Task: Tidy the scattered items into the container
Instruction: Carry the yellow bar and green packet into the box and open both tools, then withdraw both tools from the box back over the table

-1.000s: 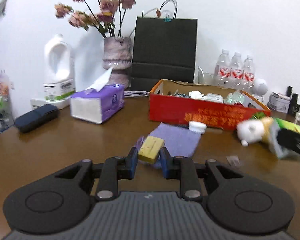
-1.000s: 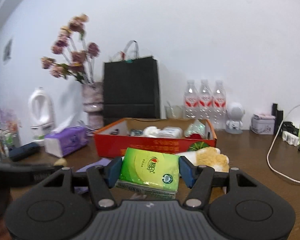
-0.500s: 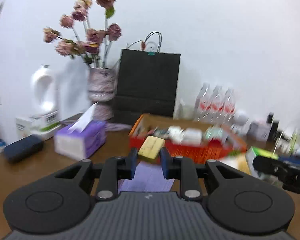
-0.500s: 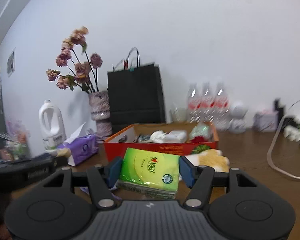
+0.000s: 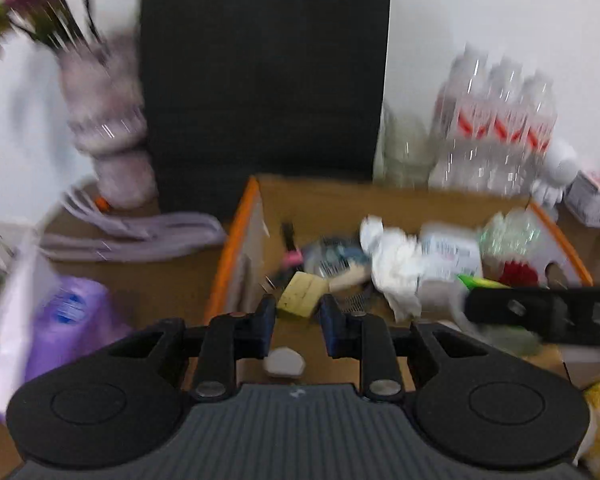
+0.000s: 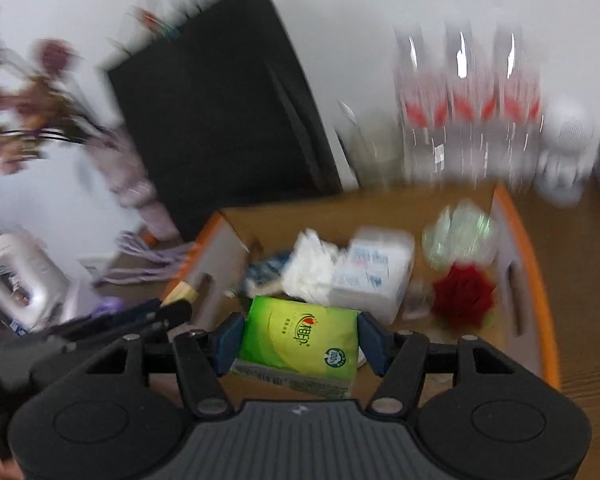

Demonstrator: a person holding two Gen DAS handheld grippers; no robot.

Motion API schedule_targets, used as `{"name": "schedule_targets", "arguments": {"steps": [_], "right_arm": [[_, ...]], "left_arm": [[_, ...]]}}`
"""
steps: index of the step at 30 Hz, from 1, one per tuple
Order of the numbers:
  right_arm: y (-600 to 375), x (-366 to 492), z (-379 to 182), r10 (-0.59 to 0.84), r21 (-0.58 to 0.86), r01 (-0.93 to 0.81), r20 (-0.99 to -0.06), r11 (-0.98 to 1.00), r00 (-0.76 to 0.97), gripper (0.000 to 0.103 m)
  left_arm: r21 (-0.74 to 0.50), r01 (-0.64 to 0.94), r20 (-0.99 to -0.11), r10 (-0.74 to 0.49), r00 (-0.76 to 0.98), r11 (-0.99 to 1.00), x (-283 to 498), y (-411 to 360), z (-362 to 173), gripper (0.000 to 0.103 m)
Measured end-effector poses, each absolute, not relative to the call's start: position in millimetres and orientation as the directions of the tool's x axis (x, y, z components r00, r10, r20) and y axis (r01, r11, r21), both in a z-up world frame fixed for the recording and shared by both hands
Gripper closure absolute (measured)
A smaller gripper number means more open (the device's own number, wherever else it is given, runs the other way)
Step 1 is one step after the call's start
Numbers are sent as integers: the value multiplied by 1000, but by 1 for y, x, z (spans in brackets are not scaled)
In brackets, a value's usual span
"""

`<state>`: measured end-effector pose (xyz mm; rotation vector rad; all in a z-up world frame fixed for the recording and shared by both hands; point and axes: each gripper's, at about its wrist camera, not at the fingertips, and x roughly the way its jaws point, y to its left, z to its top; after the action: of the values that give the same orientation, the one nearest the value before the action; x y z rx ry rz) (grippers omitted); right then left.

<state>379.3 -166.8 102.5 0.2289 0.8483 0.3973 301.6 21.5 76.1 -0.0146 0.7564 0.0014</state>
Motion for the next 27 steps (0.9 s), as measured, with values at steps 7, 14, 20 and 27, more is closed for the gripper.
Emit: {"name": "schedule_targets", "arguments": {"steps": [7,14,20,27], "right_arm": [[-132,404,56,479,430,-215,-748,877,459,37],[-143,404,53,461,444,-145,-778,884,427,31],[-179,372,77,331,296,-147,-841,944,427,17],[-208,334,65,266,225,-153,-897,962,353,16]], "left_arm": [[25,9,-697,11,717,1000,309,29,65,71],[-72,2,-739,-55,672,997,319,44,70,63],[-118,26,-797,-110,593,993,304,47,86,36],[-6,93,-834,-56,548,996,281,21,69,32]]}}
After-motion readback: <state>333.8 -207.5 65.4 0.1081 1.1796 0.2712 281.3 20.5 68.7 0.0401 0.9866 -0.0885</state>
